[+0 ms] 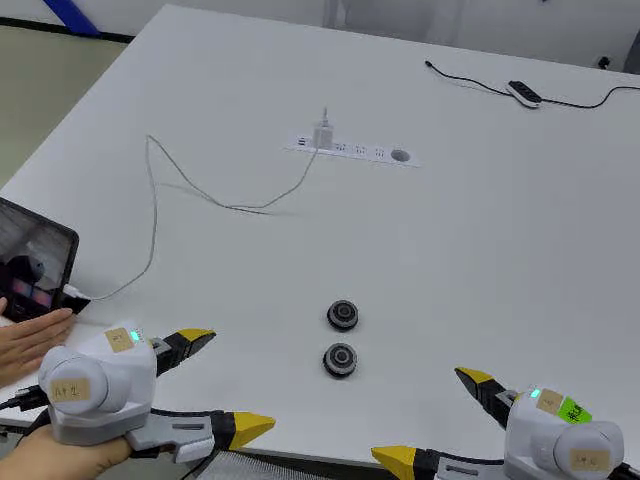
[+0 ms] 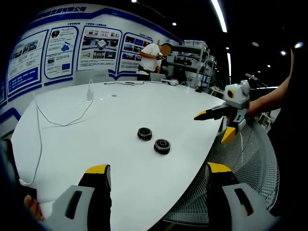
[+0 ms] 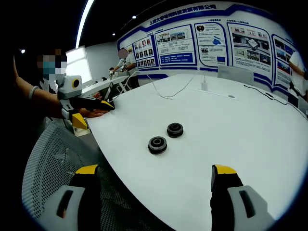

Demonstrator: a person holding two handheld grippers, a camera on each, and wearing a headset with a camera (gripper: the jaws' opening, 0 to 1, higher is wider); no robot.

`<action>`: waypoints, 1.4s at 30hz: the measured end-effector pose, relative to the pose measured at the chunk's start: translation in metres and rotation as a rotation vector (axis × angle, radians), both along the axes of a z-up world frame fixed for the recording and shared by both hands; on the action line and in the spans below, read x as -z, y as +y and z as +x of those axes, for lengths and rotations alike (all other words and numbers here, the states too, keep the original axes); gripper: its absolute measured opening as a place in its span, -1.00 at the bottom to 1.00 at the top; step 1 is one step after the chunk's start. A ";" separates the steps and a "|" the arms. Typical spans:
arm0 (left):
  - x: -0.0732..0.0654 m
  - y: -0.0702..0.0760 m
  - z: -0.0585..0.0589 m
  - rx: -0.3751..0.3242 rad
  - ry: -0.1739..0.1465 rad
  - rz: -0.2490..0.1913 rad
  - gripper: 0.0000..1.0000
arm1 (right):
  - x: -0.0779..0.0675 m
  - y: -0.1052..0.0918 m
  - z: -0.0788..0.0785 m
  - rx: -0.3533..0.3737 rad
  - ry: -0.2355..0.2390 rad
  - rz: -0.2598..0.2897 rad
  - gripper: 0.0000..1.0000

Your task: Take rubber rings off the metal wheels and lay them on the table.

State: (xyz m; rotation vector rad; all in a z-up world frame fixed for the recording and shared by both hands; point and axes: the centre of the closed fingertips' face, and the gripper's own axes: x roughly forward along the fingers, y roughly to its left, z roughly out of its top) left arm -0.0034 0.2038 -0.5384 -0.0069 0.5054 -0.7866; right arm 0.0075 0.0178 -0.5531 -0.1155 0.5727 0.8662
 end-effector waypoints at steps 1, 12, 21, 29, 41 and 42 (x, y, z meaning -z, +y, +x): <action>0.001 0.000 0.000 0.002 0.001 -0.001 0.65 | 0.000 0.001 0.000 -0.003 -0.002 -0.001 0.92; 0.001 -0.004 0.001 0.017 0.006 0.001 0.54 | 0.000 0.010 0.002 -0.027 0.012 0.000 0.77; 0.003 -0.008 0.006 0.038 0.009 0.006 0.47 | 0.004 0.018 0.001 -0.052 0.030 0.002 0.61; 0.004 -0.018 0.007 0.062 0.020 0.010 0.40 | 0.006 0.021 0.003 -0.059 0.036 0.001 0.56; 0.004 -0.030 0.017 0.097 0.019 0.020 0.27 | 0.011 0.024 0.004 -0.070 0.051 -0.002 0.51; 0.005 -0.031 0.017 0.101 0.020 0.022 0.26 | 0.011 0.025 0.004 -0.070 0.050 -0.002 0.50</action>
